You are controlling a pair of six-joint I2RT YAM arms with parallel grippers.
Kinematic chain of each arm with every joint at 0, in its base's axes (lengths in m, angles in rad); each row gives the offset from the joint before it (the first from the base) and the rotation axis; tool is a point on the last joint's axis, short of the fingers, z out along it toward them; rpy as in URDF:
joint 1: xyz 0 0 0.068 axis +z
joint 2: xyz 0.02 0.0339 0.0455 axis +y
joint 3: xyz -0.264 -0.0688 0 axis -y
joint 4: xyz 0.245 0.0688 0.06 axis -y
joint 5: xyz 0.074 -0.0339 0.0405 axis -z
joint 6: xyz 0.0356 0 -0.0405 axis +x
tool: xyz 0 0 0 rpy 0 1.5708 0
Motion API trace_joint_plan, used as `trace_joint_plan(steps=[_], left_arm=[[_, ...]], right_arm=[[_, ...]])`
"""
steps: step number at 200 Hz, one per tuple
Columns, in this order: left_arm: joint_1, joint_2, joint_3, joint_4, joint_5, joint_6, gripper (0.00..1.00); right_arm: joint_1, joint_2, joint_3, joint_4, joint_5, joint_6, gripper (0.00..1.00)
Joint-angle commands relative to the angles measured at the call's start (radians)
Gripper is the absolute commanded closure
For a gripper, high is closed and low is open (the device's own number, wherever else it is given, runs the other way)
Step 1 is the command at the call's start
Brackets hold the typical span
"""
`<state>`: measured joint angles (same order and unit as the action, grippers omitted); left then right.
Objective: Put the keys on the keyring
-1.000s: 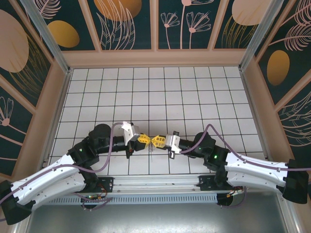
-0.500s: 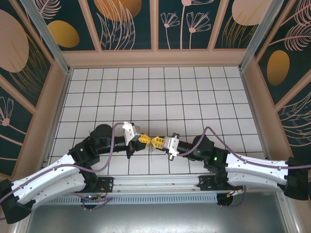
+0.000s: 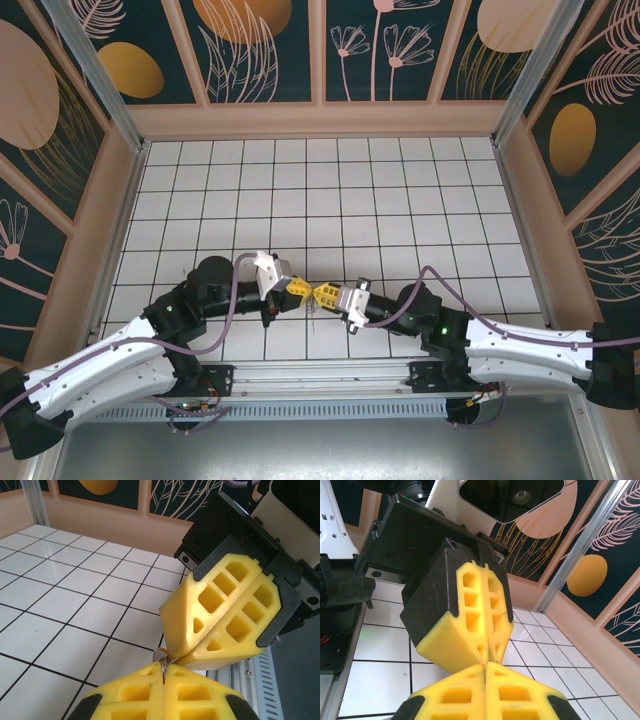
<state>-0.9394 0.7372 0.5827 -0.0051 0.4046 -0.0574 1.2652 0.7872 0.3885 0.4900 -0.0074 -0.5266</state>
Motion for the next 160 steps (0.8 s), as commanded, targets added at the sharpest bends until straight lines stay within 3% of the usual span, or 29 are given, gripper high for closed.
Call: trace_joint_plan(steps=[1,115,133,160], left_arm=[[0.008,-0.017,0.053,0.156,-0.044,-0.015,1.00],[0.007,-0.020,0.036,0.175,-0.044,-0.022,1.00],[0.007,-0.022,0.035,0.172,-0.046,-0.020,1.00],[0.008,-0.031,0.023,0.181,-0.037,-0.010,1.00]], right_arm=[[0.026,-0.016,-0.057,-0.070,-0.037,-0.031,1.00],[0.025,-0.002,-0.075,-0.043,-0.049,-0.049,1.00],[0.026,-0.031,-0.085,-0.035,-0.049,-0.022,0.87],[0.023,-0.126,-0.105,-0.009,-0.056,0.045,0.80]])
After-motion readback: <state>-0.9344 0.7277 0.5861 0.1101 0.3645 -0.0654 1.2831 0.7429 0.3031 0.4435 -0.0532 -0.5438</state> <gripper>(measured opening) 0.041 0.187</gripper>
